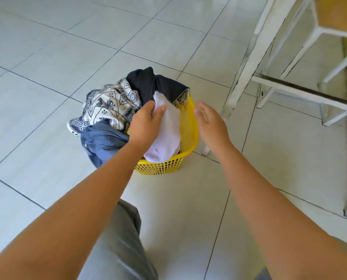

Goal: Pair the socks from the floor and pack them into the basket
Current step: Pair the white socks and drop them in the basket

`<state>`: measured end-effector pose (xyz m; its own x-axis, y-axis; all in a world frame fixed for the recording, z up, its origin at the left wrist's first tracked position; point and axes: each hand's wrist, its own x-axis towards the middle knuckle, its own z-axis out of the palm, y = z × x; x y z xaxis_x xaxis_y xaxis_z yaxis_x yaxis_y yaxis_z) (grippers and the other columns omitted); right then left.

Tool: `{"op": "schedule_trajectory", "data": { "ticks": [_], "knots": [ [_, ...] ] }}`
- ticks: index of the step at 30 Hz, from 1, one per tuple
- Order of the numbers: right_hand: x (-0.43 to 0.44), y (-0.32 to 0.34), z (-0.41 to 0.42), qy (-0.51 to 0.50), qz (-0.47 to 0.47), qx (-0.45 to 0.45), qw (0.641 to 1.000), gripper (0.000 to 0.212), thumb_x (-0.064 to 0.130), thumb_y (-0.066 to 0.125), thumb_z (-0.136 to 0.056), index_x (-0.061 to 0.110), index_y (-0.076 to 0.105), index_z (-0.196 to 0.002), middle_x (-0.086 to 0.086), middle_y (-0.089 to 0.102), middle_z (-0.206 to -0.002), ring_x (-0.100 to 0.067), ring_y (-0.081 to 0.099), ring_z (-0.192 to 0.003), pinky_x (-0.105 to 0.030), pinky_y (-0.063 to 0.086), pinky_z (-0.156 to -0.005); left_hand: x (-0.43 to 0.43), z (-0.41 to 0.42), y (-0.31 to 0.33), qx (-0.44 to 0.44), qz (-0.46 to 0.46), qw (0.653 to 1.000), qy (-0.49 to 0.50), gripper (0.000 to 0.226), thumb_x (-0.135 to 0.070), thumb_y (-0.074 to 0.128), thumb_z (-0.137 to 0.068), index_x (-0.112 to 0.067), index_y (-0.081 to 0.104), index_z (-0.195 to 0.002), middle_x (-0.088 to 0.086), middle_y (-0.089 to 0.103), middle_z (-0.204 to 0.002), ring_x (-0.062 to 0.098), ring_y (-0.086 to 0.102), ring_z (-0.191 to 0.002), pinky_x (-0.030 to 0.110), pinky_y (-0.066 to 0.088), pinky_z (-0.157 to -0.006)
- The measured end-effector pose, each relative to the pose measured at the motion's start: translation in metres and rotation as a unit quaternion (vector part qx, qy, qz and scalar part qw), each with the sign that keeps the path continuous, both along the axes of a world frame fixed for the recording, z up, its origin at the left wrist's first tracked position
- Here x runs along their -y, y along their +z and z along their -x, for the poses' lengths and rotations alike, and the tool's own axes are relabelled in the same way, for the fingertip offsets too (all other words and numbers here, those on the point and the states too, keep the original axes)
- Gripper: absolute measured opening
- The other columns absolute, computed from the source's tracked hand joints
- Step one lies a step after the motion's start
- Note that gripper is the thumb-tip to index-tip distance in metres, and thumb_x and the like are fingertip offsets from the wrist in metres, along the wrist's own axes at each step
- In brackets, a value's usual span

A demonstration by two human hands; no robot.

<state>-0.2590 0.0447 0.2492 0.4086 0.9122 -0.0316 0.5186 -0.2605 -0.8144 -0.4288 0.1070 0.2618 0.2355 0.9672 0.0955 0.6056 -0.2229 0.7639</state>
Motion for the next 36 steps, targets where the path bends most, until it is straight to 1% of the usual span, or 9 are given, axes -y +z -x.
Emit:
{"op": "schedule_trajectory", "data": {
  "ticks": [3, 8, 13, 15, 17, 20, 26, 32, 36],
  "knots": [
    [-0.001, -0.038, 0.029, 0.056, 0.029, 0.152, 0.986, 0.064, 0.043, 0.038, -0.101, 0.011, 0.021, -0.154, -0.007, 0.017, -0.163, -0.023, 0.01, -0.152, -0.037, 0.016, -0.121, -0.017, 0.021, -0.02, -0.06, 0.031, 0.998, 0.006, 0.033, -0.033, 0.045, -0.101, -0.011, 0.038, -0.077, -0.001, 0.038, -0.06, 0.023, 0.041, -0.063, 0.034, 0.026, -0.055],
    [0.008, -0.072, 0.048, 0.04, 0.047, 0.311, 0.948, 0.071, 0.049, 0.023, -0.098, 0.009, 0.016, -0.155, -0.009, 0.011, -0.164, -0.023, 0.004, -0.152, -0.041, 0.016, -0.123, -0.034, 0.034, -0.052, -0.161, 0.074, 0.982, -0.072, 0.029, -0.034, 0.043, -0.1, -0.013, 0.043, -0.08, 0.007, 0.05, -0.073, 0.03, 0.05, -0.075, 0.032, 0.033, -0.063],
    [0.009, -0.072, 0.05, 0.025, 0.047, 0.324, 0.945, 0.062, 0.039, 0.029, -0.102, 0.009, 0.017, -0.155, -0.01, 0.011, -0.164, -0.022, 0.005, -0.152, -0.041, 0.014, -0.123, -0.05, 0.018, -0.072, -0.239, 0.151, 0.94, -0.189, 0.031, -0.029, 0.046, -0.097, -0.014, 0.048, -0.07, 0.009, 0.053, -0.074, 0.033, 0.055, -0.083, 0.03, 0.036, -0.065],
    [0.011, -0.072, 0.052, 0.023, 0.042, 0.323, 0.945, 0.061, 0.037, 0.029, -0.102, 0.009, 0.019, -0.154, -0.01, 0.013, -0.163, -0.022, 0.006, -0.152, -0.04, 0.015, -0.123, -0.055, 0.006, -0.078, -0.278, 0.172, 0.915, -0.236, 0.024, -0.024, 0.044, -0.099, -0.007, 0.062, -0.097, 0.015, 0.063, -0.1, 0.034, 0.059, -0.102, 0.034, 0.041, -0.078],
    [0.01, -0.072, 0.053, 0.018, 0.033, 0.326, 0.945, 0.06, 0.037, 0.028, -0.101, 0.007, 0.023, -0.153, -0.011, 0.017, -0.162, -0.023, 0.009, -0.152, -0.04, 0.018, -0.123, -0.061, -0.006, -0.089, -0.297, 0.195, 0.899, -0.257, 0.032, -0.015, 0.042, -0.1, -0.005, 0.056, -0.127, 0.016, 0.058, -0.129, 0.033, 0.054, -0.12, 0.037, 0.042, -0.093],
    [0.01, -0.074, 0.053, 0.01, 0.016, 0.327, 0.945, 0.057, 0.033, 0.03, -0.101, 0.006, 0.028, -0.152, -0.012, 0.024, -0.16, -0.025, 0.014, -0.151, -0.042, 0.024, -0.121, -0.066, -0.02, -0.107, -0.298, 0.195, 0.893, -0.274, 0.049, -0.004, 0.046, -0.095, -0.011, 0.042, -0.144, 0.01, 0.047, -0.146, 0.031, 0.046, -0.132, 0.039, 0.04, -0.103],
    [0.008, -0.079, 0.051, 0.004, 0.003, 0.317, 0.949, 0.058, 0.033, 0.028, -0.1, 0.007, 0.029, -0.152, -0.009, 0.025, -0.161, -0.024, 0.014, -0.151, -0.041, 0.024, -0.121, -0.072, -0.025, -0.15, -0.277, 0.231, 0.895, -0.264, 0.038, -0.01, 0.048, -0.097, -0.019, 0.05, -0.134, 0.01, 0.053, -0.137, 0.03, 0.051, -0.125, 0.039, 0.043, -0.103],
    [0.008, -0.079, 0.051, 0.002, -0.007, 0.308, 0.951, 0.055, 0.031, 0.031, -0.101, 0.008, 0.031, -0.151, -0.009, 0.027, -0.16, -0.023, 0.013, -0.151, -0.042, 0.027, -0.12, -0.075, -0.022, -0.153, -0.311, 0.218, 0.893, -0.243, 0.057, -0.016, 0.056, -0.095, -0.02, 0.036, -0.148, 0.009, 0.048, -0.146, 0.03, 0.047, -0.132, 0.036, 0.042, -0.102],
    [0.009, -0.078, 0.051, 0.005, 0.002, 0.307, 0.952, 0.057, 0.033, 0.027, -0.1, 0.008, 0.031, -0.151, -0.008, 0.026, -0.16, -0.023, 0.013, -0.151, -0.042, 0.028, -0.119, -0.073, -0.019, -0.14, -0.307, 0.184, 0.896, -0.261, 0.055, -0.022, 0.055, -0.095, -0.018, 0.036, -0.147, 0.011, 0.048, -0.144, 0.031, 0.051, -0.126, 0.037, 0.045, -0.096]
  ]
}}
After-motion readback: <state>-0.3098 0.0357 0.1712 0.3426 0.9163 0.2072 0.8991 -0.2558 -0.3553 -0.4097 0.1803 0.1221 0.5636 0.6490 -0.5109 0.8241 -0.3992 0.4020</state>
